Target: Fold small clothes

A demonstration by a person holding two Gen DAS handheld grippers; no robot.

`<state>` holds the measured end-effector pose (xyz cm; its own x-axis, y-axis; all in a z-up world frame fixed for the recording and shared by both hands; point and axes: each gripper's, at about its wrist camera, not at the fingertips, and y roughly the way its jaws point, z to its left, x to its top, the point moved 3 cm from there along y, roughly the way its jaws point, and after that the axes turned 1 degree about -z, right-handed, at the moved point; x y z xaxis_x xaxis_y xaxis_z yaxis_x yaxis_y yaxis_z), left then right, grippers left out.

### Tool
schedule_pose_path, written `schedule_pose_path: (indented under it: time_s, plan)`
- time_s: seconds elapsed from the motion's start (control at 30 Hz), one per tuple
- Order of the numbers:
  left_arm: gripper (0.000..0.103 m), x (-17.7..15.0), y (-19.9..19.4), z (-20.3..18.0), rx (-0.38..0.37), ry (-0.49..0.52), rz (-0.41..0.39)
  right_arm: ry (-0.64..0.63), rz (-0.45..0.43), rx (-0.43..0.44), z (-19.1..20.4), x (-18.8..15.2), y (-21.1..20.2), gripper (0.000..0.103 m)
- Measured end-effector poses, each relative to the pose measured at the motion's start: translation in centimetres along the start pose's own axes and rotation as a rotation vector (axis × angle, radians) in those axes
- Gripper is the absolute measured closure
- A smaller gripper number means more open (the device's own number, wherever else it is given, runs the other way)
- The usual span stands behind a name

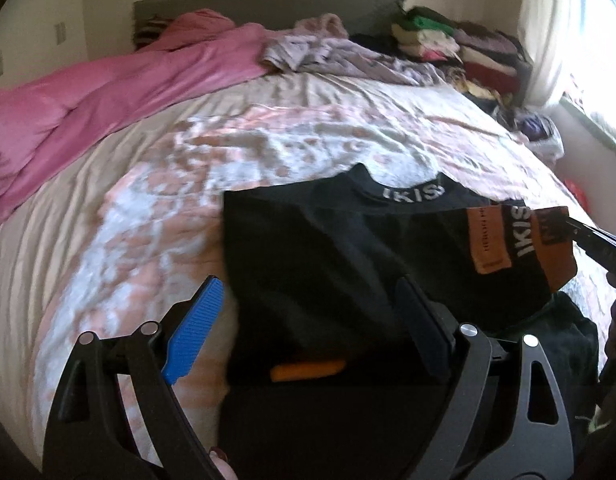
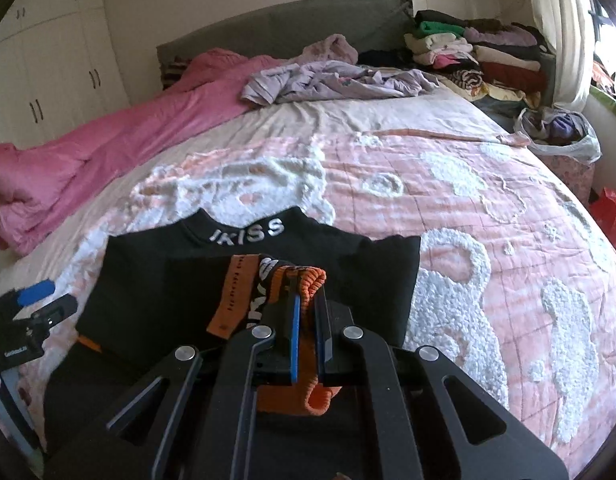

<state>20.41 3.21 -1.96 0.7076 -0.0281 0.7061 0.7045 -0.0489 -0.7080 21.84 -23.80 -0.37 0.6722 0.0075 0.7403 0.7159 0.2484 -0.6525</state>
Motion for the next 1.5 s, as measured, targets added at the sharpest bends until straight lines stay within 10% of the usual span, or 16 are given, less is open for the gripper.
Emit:
schedule_pose_path:
  time_s: [0.13,0.3,0.7,0.87,1.13,1.5]
  plan:
    - [0.022,0.1,2.5,-1.6,-0.004,0.039,0.054,0.001,0.004,-0.042,-0.5,-0.3,0.3,0.092]
    - [0.022,-0.9,4.6,-2.2,0.000,0.057,0.110,0.002,-0.032,-0.103,-1.3,-0.6,-0.8,0.059]
    - [0.022,-3.1,5.0,-2.0,-0.012,0.068,0.141,-0.134,0.101,0.037,3.6,-3.4,2.0,0.054]
    - [0.022,-3.4,5.0,-2.0,-0.018,0.065,0.141,-0.143,0.232,-0.083,2.3,-5.3,4.8,0.054]
    - [0.022,-3.9,4.4,-1.8,-0.026,0.054,0.122,-0.093,0.207,-0.057,2.5,-5.5,3.9,0.050]
    - [0.022,-4.9,2.8,-2.1,-0.013,0.049,0.096,-0.012,0.130,-0.023,2.2,-5.5,-0.6,0.015]
